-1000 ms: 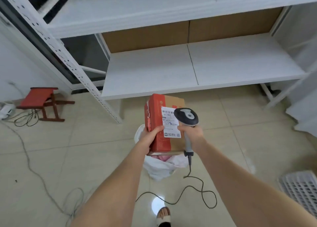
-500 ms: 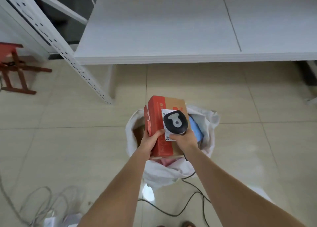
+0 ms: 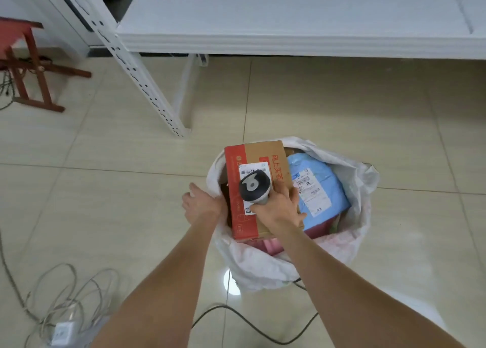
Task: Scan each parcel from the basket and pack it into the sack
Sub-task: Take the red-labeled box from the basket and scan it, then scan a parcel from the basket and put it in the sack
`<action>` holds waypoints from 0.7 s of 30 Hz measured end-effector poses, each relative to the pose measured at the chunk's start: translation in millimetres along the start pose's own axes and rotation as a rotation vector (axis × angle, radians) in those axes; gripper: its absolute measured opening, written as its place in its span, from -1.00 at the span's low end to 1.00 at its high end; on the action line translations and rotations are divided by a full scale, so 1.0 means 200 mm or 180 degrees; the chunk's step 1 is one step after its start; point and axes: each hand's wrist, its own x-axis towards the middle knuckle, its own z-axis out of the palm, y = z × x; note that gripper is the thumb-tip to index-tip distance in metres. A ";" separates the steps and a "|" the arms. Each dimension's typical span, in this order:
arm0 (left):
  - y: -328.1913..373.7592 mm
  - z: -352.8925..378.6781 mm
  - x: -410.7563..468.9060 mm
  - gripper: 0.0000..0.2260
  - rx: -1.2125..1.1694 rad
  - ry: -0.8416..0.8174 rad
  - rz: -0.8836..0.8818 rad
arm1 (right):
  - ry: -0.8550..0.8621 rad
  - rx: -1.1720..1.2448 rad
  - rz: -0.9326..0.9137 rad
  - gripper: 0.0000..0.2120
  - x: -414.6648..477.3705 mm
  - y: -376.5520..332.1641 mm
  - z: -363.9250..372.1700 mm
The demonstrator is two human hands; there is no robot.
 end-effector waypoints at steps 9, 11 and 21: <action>-0.06 -0.01 0.00 -0.80 -0.1453 0.0252 0.0337 | -0.0014 -0.0264 0.0098 -0.29 -0.01 0.01 0.15; 0.01 -0.12 -0.03 -0.72 -0.1957 0.0339 0.0701 | -0.0135 -0.0339 0.0156 -0.32 -0.04 -0.02 0.17; 0.01 -0.31 -0.10 -0.81 -0.0583 0.0210 0.0571 | -0.0202 0.0348 -0.0053 -0.39 -0.07 -0.04 0.12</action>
